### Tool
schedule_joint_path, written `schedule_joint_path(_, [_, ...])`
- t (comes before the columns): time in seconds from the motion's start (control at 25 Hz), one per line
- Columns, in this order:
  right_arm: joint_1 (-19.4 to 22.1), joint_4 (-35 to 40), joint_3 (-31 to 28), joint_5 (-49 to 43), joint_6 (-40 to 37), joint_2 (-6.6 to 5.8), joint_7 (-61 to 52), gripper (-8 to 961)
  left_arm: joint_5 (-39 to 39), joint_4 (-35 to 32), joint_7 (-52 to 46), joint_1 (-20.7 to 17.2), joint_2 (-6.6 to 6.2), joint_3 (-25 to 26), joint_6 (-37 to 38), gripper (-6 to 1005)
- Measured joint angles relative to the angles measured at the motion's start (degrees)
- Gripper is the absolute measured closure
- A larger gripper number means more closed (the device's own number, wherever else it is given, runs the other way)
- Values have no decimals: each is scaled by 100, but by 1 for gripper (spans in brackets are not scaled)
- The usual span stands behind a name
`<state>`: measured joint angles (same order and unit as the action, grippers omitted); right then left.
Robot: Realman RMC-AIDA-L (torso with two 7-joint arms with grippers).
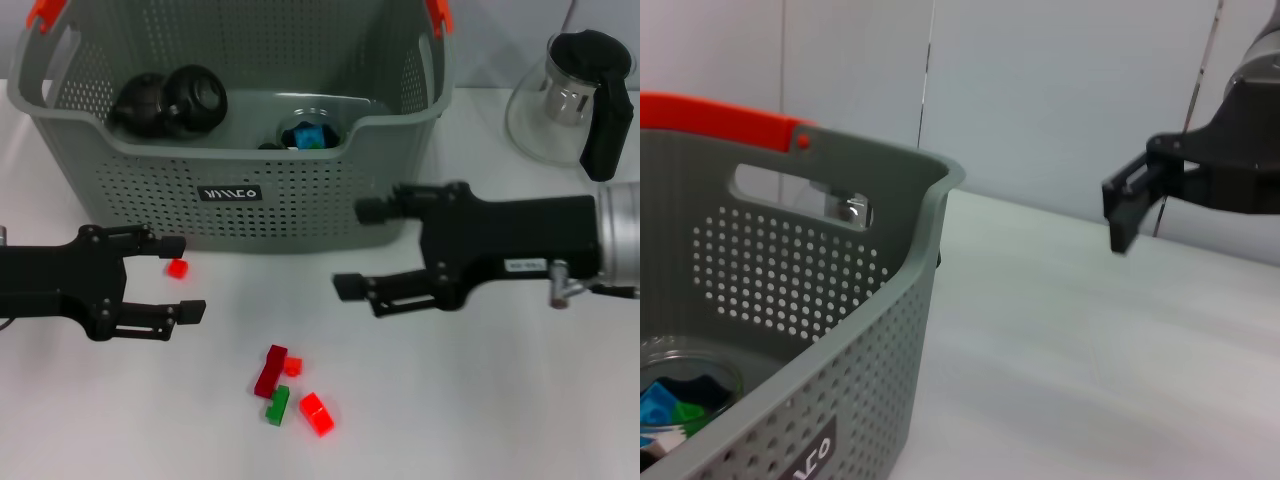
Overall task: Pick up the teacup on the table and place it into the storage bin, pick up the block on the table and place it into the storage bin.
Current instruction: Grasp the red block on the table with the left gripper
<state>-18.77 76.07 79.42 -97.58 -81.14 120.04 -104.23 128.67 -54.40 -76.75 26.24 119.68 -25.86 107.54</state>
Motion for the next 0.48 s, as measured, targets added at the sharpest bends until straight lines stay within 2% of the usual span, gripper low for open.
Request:
schedule_joint_path(0.2, [-451, -552, -570, -629, -582, 1, -354, 37, 51, 1, 115, 14, -3, -79, -182, 161])
schedule_joint_path(0.48, [-1033, -1048, -542, -1414, -665, 14, -597, 36, 150, 22, 159, 56, 34, -379, -552, 161])
